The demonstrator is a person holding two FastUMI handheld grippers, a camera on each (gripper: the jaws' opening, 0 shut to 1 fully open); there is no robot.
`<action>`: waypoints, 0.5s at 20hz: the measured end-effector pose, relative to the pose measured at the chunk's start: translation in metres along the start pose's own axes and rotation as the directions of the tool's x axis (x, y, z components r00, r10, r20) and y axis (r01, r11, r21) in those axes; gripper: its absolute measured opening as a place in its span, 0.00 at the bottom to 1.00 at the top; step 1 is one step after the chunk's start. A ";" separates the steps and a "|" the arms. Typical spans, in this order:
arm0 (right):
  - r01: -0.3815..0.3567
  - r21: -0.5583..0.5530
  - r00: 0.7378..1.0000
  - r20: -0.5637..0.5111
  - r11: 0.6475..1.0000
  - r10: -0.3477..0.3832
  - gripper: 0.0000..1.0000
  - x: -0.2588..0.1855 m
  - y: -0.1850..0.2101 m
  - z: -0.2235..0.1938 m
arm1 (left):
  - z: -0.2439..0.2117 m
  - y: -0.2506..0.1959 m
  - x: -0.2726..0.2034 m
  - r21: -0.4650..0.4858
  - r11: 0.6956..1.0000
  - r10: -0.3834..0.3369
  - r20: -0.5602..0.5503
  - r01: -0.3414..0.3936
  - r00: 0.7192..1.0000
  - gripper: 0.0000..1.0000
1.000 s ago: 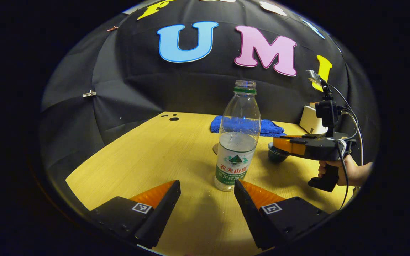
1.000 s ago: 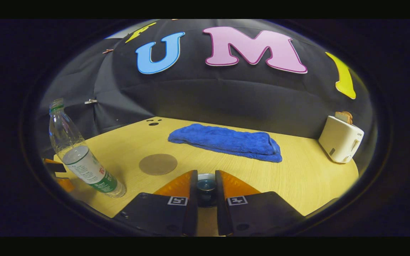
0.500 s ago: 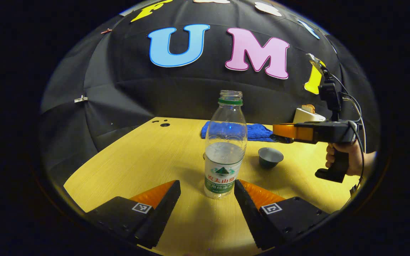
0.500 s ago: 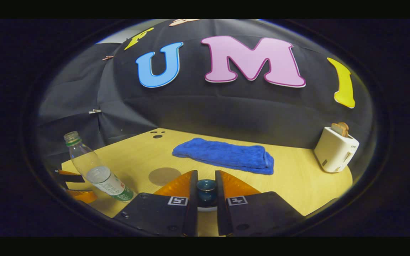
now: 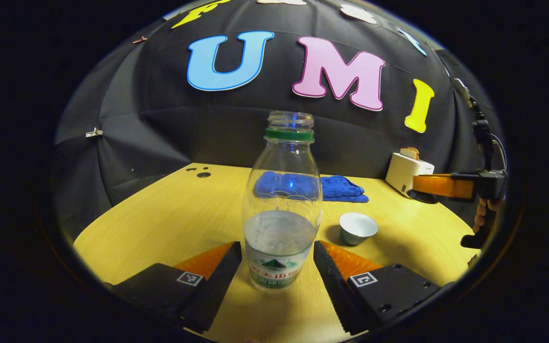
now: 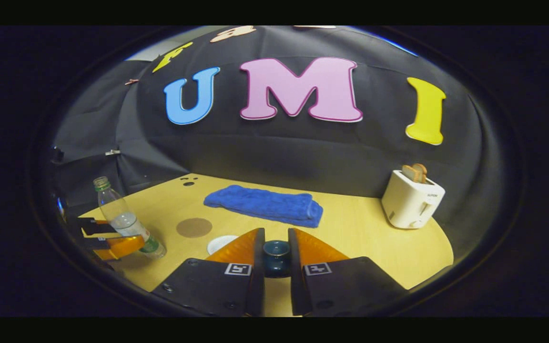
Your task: Open the teacup lid with one hand, grasp the water bottle and pour water into the teacup with the other hand; after pouring, place the water bottle on the coaster and then close the teacup lid.
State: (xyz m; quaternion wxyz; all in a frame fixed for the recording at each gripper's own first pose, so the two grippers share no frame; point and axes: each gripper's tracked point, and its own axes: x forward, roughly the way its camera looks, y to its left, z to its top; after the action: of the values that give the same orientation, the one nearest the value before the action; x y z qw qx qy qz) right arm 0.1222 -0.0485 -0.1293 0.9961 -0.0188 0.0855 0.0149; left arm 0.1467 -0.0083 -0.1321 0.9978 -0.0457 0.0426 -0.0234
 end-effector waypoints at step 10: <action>0.054 0.074 0.996 -0.069 0.996 -0.049 0.21 -0.020 -0.011 -0.061 | -0.005 0.006 0.038 0.050 0.999 0.003 -0.004 -0.003 1.000 0.80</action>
State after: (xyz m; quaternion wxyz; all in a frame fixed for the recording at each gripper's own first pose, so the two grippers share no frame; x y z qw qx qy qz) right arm 0.0927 -0.0620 -0.1856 0.9926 0.0161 0.1191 -0.0145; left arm 0.1847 -0.0051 -0.1403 0.9985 -0.0208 0.0443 -0.0229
